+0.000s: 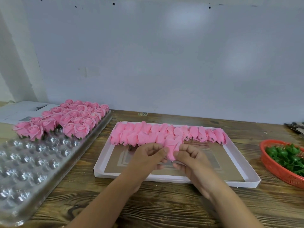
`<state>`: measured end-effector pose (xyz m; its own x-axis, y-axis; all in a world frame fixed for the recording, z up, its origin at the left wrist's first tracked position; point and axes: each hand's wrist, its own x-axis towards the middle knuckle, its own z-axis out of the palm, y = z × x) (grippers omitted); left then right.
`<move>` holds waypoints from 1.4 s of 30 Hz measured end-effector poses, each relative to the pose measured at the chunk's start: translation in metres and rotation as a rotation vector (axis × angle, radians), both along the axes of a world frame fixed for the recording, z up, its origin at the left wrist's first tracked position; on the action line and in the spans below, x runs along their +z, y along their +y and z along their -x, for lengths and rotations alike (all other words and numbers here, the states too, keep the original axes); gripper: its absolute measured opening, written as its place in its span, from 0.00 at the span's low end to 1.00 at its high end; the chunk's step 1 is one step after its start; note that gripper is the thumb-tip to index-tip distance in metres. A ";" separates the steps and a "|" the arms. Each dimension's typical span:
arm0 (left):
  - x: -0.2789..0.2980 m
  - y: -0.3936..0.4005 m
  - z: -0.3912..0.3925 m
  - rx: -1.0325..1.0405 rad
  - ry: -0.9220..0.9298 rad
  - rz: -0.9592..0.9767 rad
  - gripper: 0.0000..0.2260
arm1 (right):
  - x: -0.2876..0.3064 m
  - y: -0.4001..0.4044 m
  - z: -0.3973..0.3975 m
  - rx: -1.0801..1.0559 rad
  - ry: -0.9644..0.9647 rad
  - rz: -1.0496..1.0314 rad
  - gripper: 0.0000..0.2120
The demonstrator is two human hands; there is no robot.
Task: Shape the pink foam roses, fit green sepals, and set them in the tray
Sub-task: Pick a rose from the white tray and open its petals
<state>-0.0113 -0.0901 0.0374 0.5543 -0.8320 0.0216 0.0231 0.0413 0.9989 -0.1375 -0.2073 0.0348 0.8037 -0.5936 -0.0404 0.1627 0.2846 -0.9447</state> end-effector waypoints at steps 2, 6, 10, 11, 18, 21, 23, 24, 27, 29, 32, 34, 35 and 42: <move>-0.004 0.000 0.000 0.048 -0.034 0.013 0.05 | -0.002 0.004 -0.001 -0.050 0.032 0.076 0.13; -0.011 -0.001 0.003 0.134 -0.170 0.044 0.05 | 0.000 0.014 -0.004 -0.132 0.033 0.277 0.10; -0.016 -0.001 0.005 0.175 -0.125 0.089 0.12 | -0.002 0.020 -0.005 -0.223 0.053 0.431 0.13; -0.016 -0.001 0.005 0.179 -0.114 0.092 0.16 | -0.003 0.022 -0.005 -0.221 0.062 0.474 0.14; -0.010 0.007 0.001 0.069 -0.128 0.112 0.21 | 0.000 0.022 -0.002 -0.074 0.014 0.527 0.13; -0.010 0.009 0.000 0.047 -0.137 0.080 0.19 | -0.001 0.020 -0.002 -0.016 -0.015 0.358 0.14; -0.011 0.010 0.000 0.030 -0.147 0.074 0.23 | -0.001 0.022 -0.002 -0.059 -0.003 0.307 0.14; -0.010 0.011 0.001 0.011 -0.168 0.078 0.24 | -0.002 0.022 -0.001 -0.097 0.020 0.296 0.14; -0.006 0.012 0.005 -0.052 -0.275 0.083 0.23 | -0.002 0.021 0.000 -0.113 0.091 0.332 0.13; -0.005 0.013 0.007 -0.058 -0.323 0.090 0.20 | 0.001 0.021 0.002 -0.094 0.103 0.357 0.11; -0.003 0.013 0.007 -0.059 -0.293 0.132 0.18 | 0.003 0.021 0.002 -0.095 0.086 0.348 0.13; -0.002 0.014 0.005 -0.059 -0.207 0.171 0.14 | 0.004 0.020 0.002 -0.104 0.052 0.317 0.13; -0.001 0.015 0.004 -0.053 -0.158 0.186 0.12 | 0.004 0.019 0.002 -0.110 0.029 0.293 0.13; -0.001 0.016 0.003 -0.029 0.147 0.221 0.10 | 0.005 0.010 0.005 -0.178 0.006 0.358 0.11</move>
<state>-0.0143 -0.0742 0.0367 0.5409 -0.8316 0.1255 0.1719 0.2554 0.9514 -0.1429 -0.1970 0.0394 0.6874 -0.7010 0.1899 0.1739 -0.0950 -0.9802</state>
